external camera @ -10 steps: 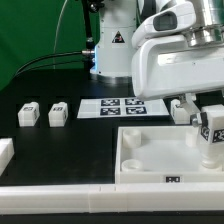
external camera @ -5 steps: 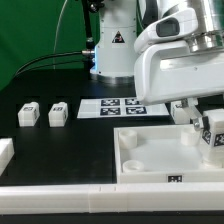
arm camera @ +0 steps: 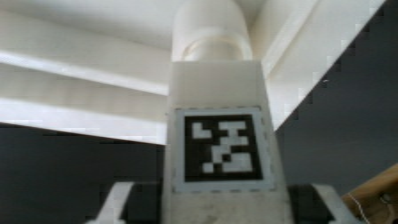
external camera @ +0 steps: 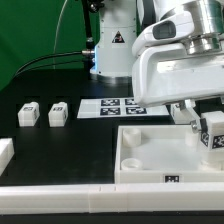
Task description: Assemble one leg
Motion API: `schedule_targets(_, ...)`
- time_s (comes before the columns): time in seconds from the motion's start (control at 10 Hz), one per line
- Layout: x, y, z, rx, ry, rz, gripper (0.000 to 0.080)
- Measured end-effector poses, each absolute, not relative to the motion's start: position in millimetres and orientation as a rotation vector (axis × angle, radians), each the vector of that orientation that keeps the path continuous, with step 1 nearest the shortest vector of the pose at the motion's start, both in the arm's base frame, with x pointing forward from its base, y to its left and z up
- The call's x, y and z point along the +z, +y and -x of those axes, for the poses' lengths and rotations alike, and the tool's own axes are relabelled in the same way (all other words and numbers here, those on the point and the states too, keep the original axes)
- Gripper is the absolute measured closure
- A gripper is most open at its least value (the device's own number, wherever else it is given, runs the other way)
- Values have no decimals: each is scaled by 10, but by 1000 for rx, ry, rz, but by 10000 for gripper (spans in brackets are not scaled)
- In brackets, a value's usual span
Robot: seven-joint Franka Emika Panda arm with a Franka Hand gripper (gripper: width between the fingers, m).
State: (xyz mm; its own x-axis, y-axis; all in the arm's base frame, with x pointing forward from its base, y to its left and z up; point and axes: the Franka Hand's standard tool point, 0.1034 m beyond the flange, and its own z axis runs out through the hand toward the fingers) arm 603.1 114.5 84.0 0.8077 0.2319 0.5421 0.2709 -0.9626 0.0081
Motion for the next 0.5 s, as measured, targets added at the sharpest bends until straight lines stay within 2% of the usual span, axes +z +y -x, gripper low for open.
schedule_targets(0.5,834,1177,-6022,-883,-398,2914,507)
